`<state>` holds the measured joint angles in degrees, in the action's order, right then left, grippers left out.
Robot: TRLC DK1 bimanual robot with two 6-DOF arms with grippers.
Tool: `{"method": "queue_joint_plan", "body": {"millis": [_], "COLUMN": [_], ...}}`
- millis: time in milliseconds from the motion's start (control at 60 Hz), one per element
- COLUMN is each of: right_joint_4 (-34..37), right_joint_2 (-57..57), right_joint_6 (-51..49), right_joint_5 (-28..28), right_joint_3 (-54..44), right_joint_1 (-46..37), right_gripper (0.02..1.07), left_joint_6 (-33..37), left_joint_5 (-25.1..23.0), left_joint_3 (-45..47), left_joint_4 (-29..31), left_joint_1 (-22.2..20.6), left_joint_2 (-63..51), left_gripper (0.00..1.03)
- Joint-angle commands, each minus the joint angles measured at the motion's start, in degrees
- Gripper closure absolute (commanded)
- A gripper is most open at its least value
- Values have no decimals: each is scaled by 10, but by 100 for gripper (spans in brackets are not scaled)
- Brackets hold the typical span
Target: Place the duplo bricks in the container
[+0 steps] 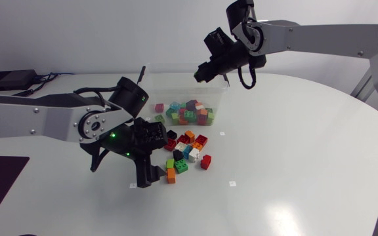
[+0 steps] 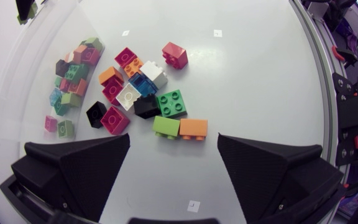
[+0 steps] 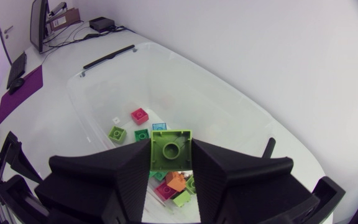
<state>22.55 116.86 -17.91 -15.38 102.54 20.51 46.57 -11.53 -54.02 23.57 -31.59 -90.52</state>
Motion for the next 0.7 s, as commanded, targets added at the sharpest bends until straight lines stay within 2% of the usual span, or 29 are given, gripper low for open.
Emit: {"method": "queue_joint_plan", "body": {"millis": [0,100,133,167,317,683], "right_joint_4": [0,0,0,0,-11,-43], "right_joint_2": [23,27,27,24,-8,-139], "right_joint_6": [19,24,25,26,33,30], "right_joint_5": [8,10,10,10,10,9], "right_joint_3": [29,38,38,36,9,-121], "right_joint_1": [-3,-4,-4,-4,-5,-16], "right_gripper": [60,28,20,15,11,11], "left_joint_6": [14,16,20,26,48,55], "left_joint_5": [-2,-2,-2,-2,-15,-34], "left_joint_3": [18,30,36,42,69,77], "left_joint_4": [-3,-3,-5,-7,-18,-78], "left_joint_1": [-7,-12,-13,-13,-11,-8], "left_joint_2": [-18,-23,-24,-23,-28,-82], "left_gripper": [6,6,6,6,6,6]}}
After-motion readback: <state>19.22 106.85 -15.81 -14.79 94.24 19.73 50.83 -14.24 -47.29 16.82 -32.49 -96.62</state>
